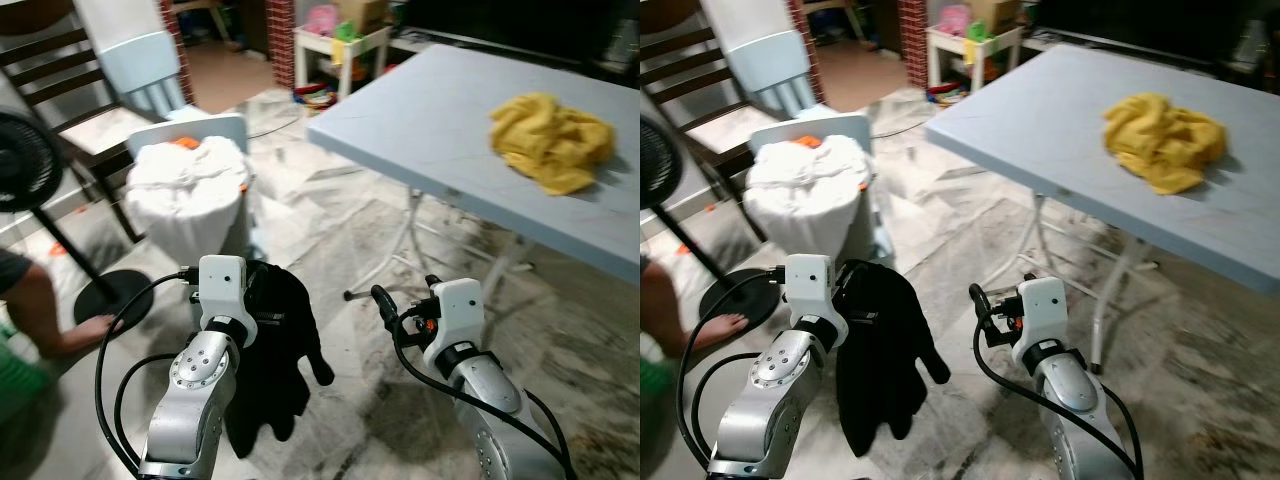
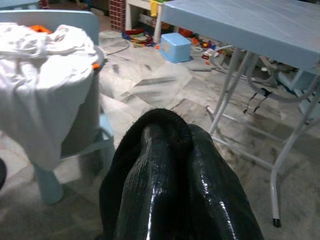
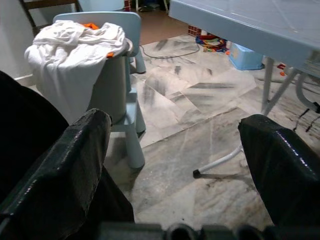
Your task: Hang hanger
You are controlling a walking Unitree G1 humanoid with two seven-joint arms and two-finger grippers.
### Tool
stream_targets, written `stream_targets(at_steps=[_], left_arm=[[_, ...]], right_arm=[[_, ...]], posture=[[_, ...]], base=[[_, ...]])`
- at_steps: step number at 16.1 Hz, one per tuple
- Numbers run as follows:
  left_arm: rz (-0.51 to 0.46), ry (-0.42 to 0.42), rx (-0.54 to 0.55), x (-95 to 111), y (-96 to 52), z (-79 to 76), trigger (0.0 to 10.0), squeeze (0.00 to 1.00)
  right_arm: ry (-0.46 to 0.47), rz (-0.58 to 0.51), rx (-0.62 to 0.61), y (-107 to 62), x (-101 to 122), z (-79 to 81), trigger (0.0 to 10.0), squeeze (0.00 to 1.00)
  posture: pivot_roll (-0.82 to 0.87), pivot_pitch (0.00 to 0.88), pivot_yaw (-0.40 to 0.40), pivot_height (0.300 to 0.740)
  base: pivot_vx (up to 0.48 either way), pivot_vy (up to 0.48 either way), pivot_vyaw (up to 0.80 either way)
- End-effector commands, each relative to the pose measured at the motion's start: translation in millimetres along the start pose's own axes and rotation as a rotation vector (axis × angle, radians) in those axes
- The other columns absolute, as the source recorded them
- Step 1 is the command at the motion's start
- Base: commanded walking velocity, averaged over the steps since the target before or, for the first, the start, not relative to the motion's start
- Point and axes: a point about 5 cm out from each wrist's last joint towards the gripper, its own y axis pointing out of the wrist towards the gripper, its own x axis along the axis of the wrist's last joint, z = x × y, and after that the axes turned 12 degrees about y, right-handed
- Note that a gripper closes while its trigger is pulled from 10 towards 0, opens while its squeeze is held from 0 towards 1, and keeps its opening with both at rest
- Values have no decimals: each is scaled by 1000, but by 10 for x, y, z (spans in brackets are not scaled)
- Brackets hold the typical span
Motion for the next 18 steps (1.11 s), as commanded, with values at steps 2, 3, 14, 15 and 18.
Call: stream_targets(at_steps=[2,3,14,15,18], left_arm=[[-22,5,24,69,9,46,10000,0],[-21,3,24,68,10,44,10000,0],[-22,5,27,74,21,34,10000,0],[-27,10,27,79,22,32,10000,0],[-53,-17,-16,104,16,15,10000,0]], right_arm=[[0,0,6,-2,10,20,10000,0],[-1,0,4,-4,9,16,10000,0],[-2,6,0,-17,0,12,10000,0],[-2,6,-1,-18,-1,10,10000,0],[-5,8,0,-20,-1,8,10000,0]], posture=[[-27,46,22,740],[-28,46,22,740],[-31,49,21,740],[-31,49,21,740],[-33,50,18,740]], base=[[0,375,0],[0,480,0],[0,412,0],[0,0,0],[0,0,0]])
